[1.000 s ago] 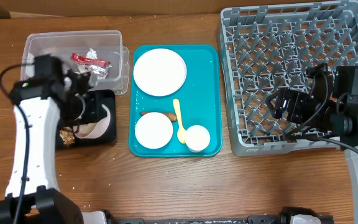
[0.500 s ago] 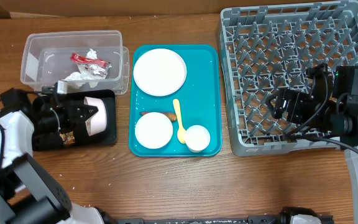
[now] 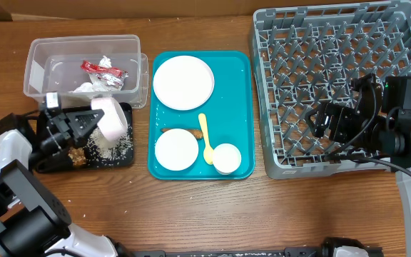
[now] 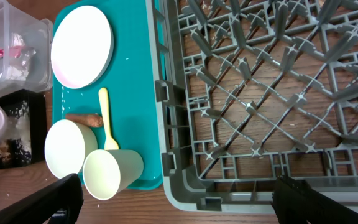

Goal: Sort waste into correct bins and load items into the dishwasher
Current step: 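Tip the rice bowl with the left gripper to pour rice onto the black tray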

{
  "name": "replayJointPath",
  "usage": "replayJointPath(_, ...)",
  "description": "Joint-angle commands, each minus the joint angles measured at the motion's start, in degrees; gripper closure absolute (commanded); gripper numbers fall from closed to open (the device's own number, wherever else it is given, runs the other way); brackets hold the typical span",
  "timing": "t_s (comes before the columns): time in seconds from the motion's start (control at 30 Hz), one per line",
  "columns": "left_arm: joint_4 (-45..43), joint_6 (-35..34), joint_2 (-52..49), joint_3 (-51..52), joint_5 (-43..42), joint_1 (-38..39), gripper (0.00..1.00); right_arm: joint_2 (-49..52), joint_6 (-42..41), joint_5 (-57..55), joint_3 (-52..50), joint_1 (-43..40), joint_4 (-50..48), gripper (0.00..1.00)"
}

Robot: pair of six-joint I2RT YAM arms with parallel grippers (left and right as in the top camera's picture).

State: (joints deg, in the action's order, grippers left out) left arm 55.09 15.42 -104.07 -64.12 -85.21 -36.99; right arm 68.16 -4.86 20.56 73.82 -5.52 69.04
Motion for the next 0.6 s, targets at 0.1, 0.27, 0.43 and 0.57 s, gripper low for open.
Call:
replayJointPath(0.1, 0.3, -2.6, -0.5, 0.1, -5.4, -3.4, 0.96, 0.0, 0.2, -0.1, 0.4, 0.1, 0.3, 0.00)
replayJointPath(0.27, 0.0, -5.4, -0.5, 0.1, -5.4, -4.6, 0.96, 0.0, 0.2, -0.1, 0.4, 0.1, 0.9, 0.00)
replayJointPath(0.43, -0.3, -7.5, -0.5, 0.1, -5.4, -5.3, 0.96, 0.0, 0.2, -0.1, 0.4, 0.1, 0.7, 0.00)
replayJointPath(0.57, 0.3, -10.8, -0.5, 0.1, -5.4, -5.4, 0.96, 0.0, 0.2, -0.1, 0.4, 0.1, 0.7, 0.00)
